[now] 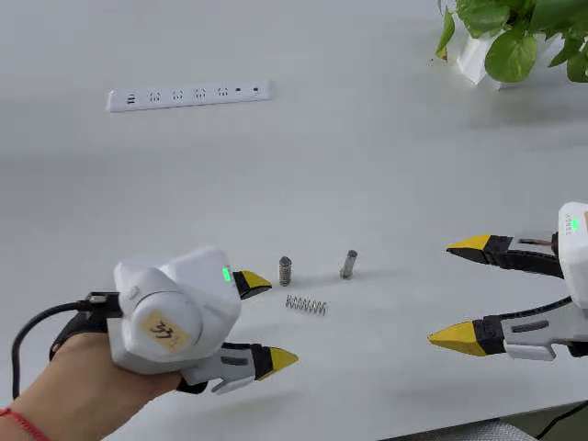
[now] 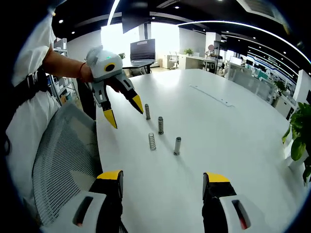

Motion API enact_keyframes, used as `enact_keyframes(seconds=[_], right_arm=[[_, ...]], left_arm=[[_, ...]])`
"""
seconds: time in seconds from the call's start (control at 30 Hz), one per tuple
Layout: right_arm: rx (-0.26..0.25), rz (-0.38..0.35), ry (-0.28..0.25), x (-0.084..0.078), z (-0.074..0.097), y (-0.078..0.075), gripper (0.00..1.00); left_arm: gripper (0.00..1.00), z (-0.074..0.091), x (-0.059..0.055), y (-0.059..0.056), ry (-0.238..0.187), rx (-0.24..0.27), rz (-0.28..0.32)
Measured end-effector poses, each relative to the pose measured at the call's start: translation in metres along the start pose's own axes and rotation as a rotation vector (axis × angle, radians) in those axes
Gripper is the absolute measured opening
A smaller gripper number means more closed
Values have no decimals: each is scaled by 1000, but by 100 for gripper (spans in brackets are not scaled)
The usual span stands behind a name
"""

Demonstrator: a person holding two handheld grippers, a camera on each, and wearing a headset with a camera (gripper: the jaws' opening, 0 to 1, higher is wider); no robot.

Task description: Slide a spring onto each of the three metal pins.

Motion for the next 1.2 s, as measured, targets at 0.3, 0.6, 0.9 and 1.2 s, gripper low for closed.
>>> enact_keyframes(seconds=[0.3,0.6,0.9,1.2], right_arm=[[-30,-41,-26,-13,9,-3,65],[-33,-68,-37,-25,12,-2,66],[-19,-71,-36,-35,13,-1,71],[-27,-86,-49,-41,15,1,68]], left_arm=[[33,-31,-2,7,96,38,10],[28,-45,-7,11,148,48,-16],[27,-53,-11,12,191,38,-40],[23,-59,-15,17,222,39,-37]])
Point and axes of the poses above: the centre of the closed fingertips' face, and the gripper's own axes: z roughly backward along the fingers, y roughly to its left, x roughly out of its top, the point moved 8 cm from there along z, roughly backward along the fingers, and after that the axes turned 3 degrees about -z, right-handed, at the moved point
